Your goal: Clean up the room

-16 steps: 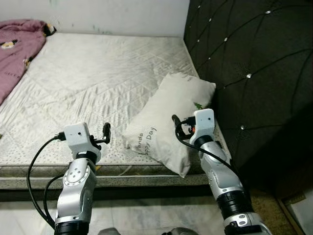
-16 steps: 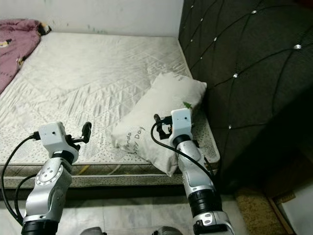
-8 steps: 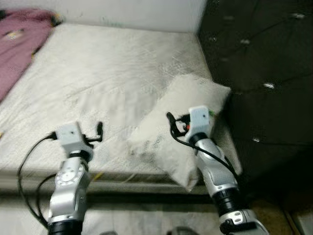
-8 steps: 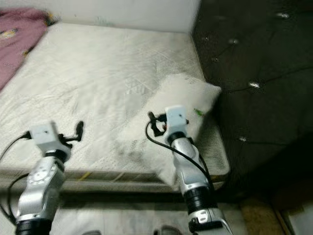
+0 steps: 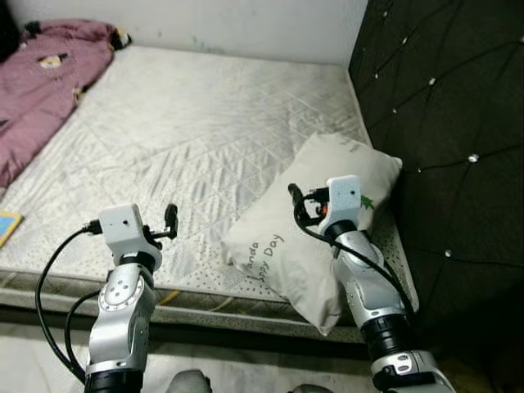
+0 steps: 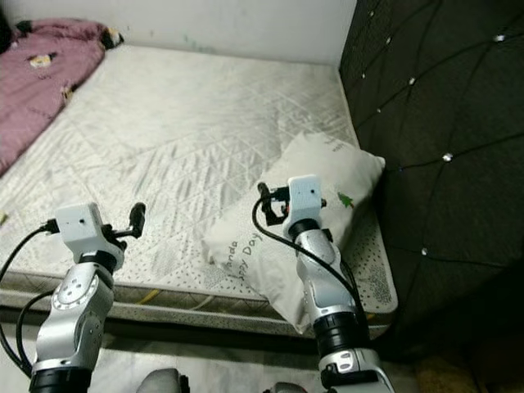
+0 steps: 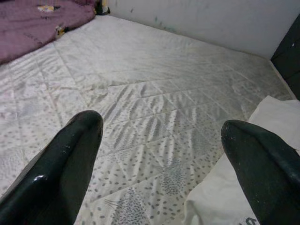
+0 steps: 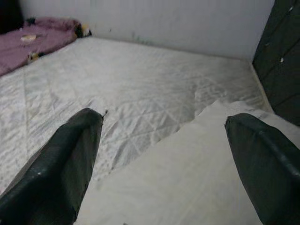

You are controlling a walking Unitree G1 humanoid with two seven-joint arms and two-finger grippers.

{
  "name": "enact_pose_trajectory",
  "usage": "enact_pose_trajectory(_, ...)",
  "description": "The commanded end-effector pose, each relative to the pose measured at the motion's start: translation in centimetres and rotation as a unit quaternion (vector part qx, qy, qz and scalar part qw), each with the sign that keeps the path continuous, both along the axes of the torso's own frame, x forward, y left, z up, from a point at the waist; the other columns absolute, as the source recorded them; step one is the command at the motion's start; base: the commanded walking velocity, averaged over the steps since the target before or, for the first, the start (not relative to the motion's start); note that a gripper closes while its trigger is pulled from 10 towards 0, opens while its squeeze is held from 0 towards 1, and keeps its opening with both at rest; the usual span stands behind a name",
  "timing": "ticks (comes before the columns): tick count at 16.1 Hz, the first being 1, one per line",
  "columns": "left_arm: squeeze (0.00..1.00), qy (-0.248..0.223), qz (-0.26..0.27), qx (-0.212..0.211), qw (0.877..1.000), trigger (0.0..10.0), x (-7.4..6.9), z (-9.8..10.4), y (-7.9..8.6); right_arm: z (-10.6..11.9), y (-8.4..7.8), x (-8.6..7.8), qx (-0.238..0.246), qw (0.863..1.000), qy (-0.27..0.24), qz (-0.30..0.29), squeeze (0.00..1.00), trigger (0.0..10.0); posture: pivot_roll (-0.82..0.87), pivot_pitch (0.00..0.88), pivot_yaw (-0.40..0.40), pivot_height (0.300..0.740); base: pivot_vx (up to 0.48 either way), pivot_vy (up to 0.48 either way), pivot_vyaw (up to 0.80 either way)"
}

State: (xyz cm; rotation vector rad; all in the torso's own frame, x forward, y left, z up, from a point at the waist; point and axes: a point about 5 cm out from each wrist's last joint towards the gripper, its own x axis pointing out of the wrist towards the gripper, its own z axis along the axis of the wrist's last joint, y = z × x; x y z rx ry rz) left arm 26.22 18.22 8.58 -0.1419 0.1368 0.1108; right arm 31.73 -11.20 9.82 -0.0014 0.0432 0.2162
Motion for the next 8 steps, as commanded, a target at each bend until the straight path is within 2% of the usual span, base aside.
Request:
enact_pose_trajectory(1,0.0,-0.005,-0.011,0.009,1.0,10.0,0.12,0.23,-0.45,0.55,0.42,0.2,0.002,1.0,-0.014,0.001,0.0,10.0,-0.04,0.0,-0.013,0.74,0.0,-0.281,0.0)
enact_pose_trajectory(8,0.0,-0.006,-0.011,0.007,1.0,10.0,0.16,0.26,-0.54,0.08,0.65,0.26,-0.013,1.0,-0.013,0.005,0.0,10.0,-0.04,0.0,-0.023,0.74,0.0,-0.418,0.0)
